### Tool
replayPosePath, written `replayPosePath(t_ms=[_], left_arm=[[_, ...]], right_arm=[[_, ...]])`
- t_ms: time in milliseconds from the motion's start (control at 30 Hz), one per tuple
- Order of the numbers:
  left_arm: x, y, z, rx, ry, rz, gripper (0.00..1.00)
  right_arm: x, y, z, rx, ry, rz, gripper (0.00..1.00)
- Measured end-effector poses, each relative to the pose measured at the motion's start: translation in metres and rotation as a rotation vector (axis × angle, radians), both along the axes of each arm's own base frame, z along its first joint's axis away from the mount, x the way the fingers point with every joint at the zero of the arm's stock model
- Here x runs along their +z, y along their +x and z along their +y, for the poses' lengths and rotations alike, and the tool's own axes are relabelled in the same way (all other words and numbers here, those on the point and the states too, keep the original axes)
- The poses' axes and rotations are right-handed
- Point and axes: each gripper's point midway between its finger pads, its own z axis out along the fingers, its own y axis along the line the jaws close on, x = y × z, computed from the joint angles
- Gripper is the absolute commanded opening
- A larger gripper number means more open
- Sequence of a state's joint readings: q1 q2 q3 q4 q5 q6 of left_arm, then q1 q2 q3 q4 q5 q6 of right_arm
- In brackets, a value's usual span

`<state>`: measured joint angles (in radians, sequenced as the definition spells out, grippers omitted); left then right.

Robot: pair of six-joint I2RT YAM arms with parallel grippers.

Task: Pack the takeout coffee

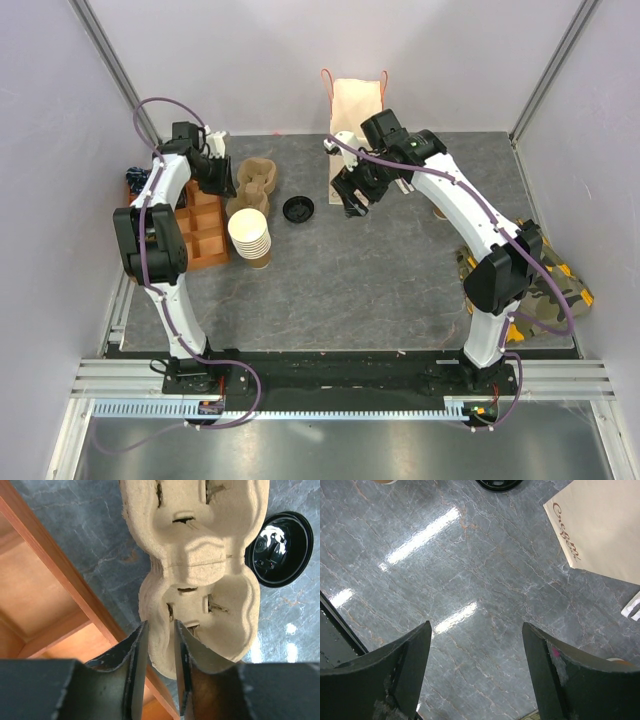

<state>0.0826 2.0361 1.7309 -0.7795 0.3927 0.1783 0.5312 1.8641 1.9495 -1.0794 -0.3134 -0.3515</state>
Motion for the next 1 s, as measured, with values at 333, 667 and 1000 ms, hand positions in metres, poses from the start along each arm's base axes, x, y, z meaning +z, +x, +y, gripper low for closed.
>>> replayPosePath(t_ms=[333,667,1000], left_arm=[[0.001,0.007,0.002,0.007,0.028,-0.018,0.41],[-0.009,0.010,-0.004,-0.003,0.048,-0.006,0.30],[-0.008,0.010,-0.004,-0.005,0.053,-0.010,0.05]], right_arm=[[-0.001,-0.003,0.003,0.009,-0.003,0.005,0.82],[-0.002,-0.005,0.002,0.011,-0.008,0.014,0.82],[-0.003,-0.006,0.002,0.011,-0.010,0.018,0.83]])
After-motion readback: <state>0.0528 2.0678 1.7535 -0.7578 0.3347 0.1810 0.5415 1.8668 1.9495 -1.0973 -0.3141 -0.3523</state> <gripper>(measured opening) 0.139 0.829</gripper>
